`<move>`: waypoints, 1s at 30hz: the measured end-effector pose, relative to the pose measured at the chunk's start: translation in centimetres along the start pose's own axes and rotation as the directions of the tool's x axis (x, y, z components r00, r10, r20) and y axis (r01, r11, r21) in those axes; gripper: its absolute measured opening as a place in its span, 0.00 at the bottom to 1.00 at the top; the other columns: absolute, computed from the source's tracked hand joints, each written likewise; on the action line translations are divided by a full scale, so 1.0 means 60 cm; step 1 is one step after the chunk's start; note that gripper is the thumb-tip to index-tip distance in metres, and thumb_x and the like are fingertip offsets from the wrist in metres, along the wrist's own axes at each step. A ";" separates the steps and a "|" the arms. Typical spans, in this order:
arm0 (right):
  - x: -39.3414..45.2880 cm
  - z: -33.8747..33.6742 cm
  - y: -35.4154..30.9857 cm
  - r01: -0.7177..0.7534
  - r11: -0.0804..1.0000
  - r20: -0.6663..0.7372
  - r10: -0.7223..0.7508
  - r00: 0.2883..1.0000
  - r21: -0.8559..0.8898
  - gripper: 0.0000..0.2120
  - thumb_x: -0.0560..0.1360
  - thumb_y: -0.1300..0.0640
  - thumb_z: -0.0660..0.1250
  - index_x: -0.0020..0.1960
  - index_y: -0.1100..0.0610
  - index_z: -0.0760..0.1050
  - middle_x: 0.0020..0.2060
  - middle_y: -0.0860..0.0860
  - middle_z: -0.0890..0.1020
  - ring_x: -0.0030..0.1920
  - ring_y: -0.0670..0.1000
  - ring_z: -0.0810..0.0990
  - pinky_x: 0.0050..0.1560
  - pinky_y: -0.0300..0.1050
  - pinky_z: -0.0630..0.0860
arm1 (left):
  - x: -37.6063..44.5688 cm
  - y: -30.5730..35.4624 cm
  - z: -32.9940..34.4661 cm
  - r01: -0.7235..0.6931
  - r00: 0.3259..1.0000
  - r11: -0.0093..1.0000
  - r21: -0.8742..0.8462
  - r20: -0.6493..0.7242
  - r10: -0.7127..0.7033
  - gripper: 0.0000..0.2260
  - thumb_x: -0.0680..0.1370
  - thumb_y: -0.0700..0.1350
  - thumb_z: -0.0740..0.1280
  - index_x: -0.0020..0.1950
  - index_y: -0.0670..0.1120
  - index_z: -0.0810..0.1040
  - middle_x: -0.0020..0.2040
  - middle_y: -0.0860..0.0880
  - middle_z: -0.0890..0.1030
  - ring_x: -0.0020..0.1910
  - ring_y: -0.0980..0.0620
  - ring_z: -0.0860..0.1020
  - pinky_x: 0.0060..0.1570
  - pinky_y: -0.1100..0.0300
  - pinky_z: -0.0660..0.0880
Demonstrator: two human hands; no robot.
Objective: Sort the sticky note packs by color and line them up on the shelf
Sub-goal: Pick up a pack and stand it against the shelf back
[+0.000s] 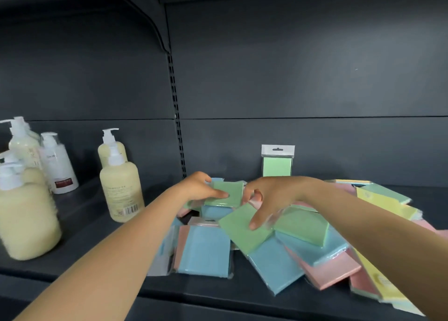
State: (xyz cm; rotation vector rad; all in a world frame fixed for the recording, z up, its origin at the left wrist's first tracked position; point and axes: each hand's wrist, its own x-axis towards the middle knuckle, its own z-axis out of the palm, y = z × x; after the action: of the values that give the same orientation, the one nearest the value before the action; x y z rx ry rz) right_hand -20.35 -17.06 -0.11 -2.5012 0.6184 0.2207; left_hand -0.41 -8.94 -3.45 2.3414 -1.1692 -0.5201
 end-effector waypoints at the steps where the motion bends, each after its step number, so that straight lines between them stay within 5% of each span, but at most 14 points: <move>1: 0.001 0.000 -0.002 -0.011 1.000 0.031 0.011 0.999 0.003 0.29 0.64 0.51 0.78 0.62 0.55 0.74 0.52 0.53 0.73 0.41 0.47 0.79 0.54 0.49 0.80 | 0.006 -0.002 -0.001 -0.008 1.000 1.000 0.017 0.027 0.008 0.43 0.61 0.62 0.76 0.71 0.48 0.68 0.67 0.50 0.72 0.62 0.49 0.74 0.63 0.55 0.70; 3: 0.004 -0.002 -0.008 -0.027 0.999 0.051 0.030 0.998 -0.047 0.31 0.65 0.49 0.78 0.64 0.50 0.72 0.58 0.48 0.73 0.46 0.45 0.80 0.54 0.44 0.79 | 0.015 -0.005 -0.007 -0.047 0.996 0.998 0.048 0.080 0.043 0.40 0.62 0.62 0.76 0.70 0.50 0.68 0.68 0.51 0.71 0.63 0.50 0.73 0.64 0.56 0.70; 6: 0.012 -0.008 -0.016 -0.030 0.978 0.031 0.037 0.999 -0.204 0.30 0.63 0.43 0.77 0.62 0.44 0.73 0.54 0.43 0.73 0.56 0.47 0.76 0.57 0.45 0.77 | 0.024 -0.005 -0.019 -0.102 0.985 0.986 0.132 0.151 0.081 0.39 0.64 0.63 0.74 0.71 0.54 0.66 0.71 0.51 0.65 0.66 0.50 0.70 0.65 0.55 0.67; 13: 0.049 -0.016 -0.009 -0.030 0.962 0.038 0.042 0.998 -0.273 0.22 0.55 0.36 0.76 0.42 0.39 0.71 0.49 0.34 0.71 0.56 0.45 0.74 0.60 0.48 0.74 | 0.030 0.012 -0.034 -0.250 0.936 0.965 0.077 0.273 0.220 0.34 0.66 0.53 0.77 0.70 0.56 0.68 0.69 0.56 0.69 0.65 0.54 0.70 0.65 0.59 0.68; 18: 0.054 -0.040 0.005 0.023 0.987 0.037 -0.018 0.999 -0.160 0.15 0.64 0.51 0.78 0.37 0.47 0.71 0.39 0.44 0.77 0.44 0.49 0.76 0.46 0.43 0.73 | 0.038 0.024 -0.049 -0.281 0.909 0.949 0.146 0.357 0.215 0.23 0.67 0.49 0.77 0.60 0.52 0.77 0.56 0.55 0.79 0.55 0.53 0.78 0.61 0.55 0.73; 24: 0.053 -0.071 0.024 0.073 0.990 0.063 -0.081 0.995 0.124 0.14 0.67 0.66 0.75 0.39 0.53 0.71 0.31 0.47 0.71 0.31 0.46 0.68 0.33 0.37 0.63 | 0.046 0.025 -0.087 -0.279 0.943 0.959 0.055 0.203 0.263 0.10 0.69 0.47 0.75 0.47 0.48 0.79 0.49 0.50 0.82 0.48 0.52 0.79 0.51 0.59 0.73; 28: 0.036 -0.098 0.037 0.111 0.966 -0.043 -0.104 0.994 0.233 0.15 0.71 0.69 0.70 0.55 0.56 0.78 0.47 0.51 0.84 0.45 0.46 0.82 0.49 0.35 0.76 | 0.044 0.022 -0.109 -0.235 0.971 0.971 -0.047 0.042 0.237 0.10 0.69 0.47 0.76 0.46 0.48 0.78 0.51 0.48 0.81 0.52 0.49 0.78 0.54 0.57 0.73; 30: 0.020 -0.108 0.044 0.142 0.961 -0.184 -0.100 0.978 0.236 0.13 0.72 0.66 0.71 0.53 0.53 0.79 0.51 0.49 0.84 0.51 0.46 0.81 0.56 0.36 0.74 | 0.032 0.026 -0.114 -0.233 0.972 0.957 -0.172 -0.065 0.225 0.09 0.70 0.43 0.75 0.46 0.46 0.77 0.49 0.47 0.81 0.48 0.50 0.78 0.47 0.61 0.72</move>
State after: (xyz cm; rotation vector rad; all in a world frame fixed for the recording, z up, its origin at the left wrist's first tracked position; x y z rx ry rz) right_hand -20.35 -23.04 3.70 -2.3184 0.5217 -0.1131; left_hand 3.26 -9.70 2.77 2.0239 -1.2966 -0.4669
